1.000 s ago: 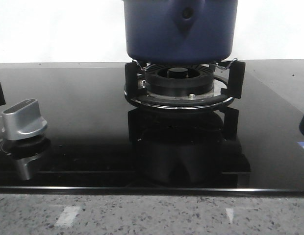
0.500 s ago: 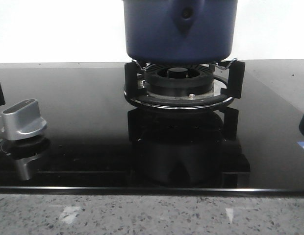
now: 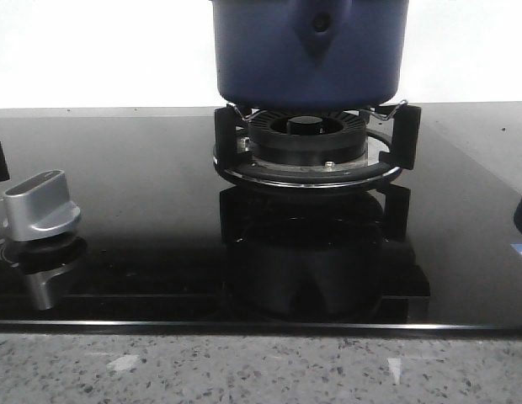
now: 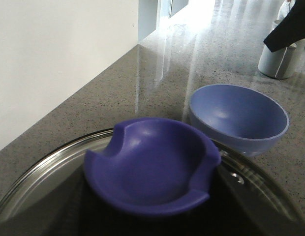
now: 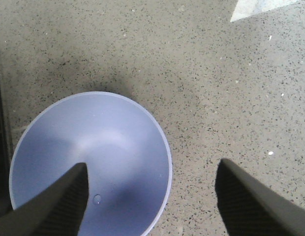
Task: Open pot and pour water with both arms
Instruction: 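Lower the bowl onto the counter and open the right gripper, then lower the glass lid back onto the pot and release with left gripper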
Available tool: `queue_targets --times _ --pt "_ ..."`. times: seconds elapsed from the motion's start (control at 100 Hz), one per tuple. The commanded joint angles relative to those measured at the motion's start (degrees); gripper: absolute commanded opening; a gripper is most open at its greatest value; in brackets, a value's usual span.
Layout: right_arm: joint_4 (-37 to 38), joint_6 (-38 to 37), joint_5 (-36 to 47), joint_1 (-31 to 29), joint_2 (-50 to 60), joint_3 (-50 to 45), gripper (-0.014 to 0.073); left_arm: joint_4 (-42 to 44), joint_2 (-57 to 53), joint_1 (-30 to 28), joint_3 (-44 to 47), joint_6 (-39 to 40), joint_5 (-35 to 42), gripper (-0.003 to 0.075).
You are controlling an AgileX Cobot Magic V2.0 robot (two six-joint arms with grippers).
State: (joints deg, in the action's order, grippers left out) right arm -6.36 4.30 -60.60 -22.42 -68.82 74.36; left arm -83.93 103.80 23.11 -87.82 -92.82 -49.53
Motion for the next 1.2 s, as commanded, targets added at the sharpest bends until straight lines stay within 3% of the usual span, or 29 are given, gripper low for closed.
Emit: queue_targets --times 0.0,0.22,0.49,0.6,0.74,0.83,0.92,1.05,1.11,1.19 --pt "-0.4 0.7 2.7 -0.4 1.7 2.0 0.0488 -4.3 -2.5 0.3 -2.3 -0.2 -0.9 0.0355" --pt "-0.5 0.7 2.7 -0.4 1.7 2.0 0.0488 -4.4 -2.4 0.2 -3.2 -0.2 -1.9 0.0561" --pt "-0.9 0.7 2.7 -0.1 1.7 2.0 0.0488 -5.1 -5.5 -1.5 -10.1 2.7 -5.9 0.0574" --pt "-4.4 0.8 3.1 -0.1 1.7 2.0 0.0488 -5.1 -8.4 -4.1 -12.4 4.8 -6.7 0.0556" --pt "-15.0 4.8 3.7 1.2 2.0 2.0 0.0485 -5.0 -12.9 -8.9 -12.7 8.3 -8.0 0.0482" --pt "-23.0 8.0 4.6 2.1 2.4 2.0 0.0442 -4.9 -15.7 -12.7 -12.7 12.9 -8.2 0.0382" --pt "-30.5 8.8 7.9 3.0 2.7 1.9 0.0318 -3.4 -18.1 -16.5 -12.7 19.0 -8.6 0.0239" --pt "-41.9 15.6 14.7 5.6 3.4 1.2 0.0044 -1.2 -20.9 -22.8 -12.7 24.1 -11.6 -0.0022" --pt "-45.8 20.2 16.5 7.5 3.4 1.2 -0.0069 0.0 -22.0 -25.3 -12.7 25.5 -12.3 -0.002" --pt "-49.4 25.4 18.9 10.6 3.4 1.0 -0.0054 2.5 -24.2 -28.3 -12.5 28.1 -9.5 -0.002"
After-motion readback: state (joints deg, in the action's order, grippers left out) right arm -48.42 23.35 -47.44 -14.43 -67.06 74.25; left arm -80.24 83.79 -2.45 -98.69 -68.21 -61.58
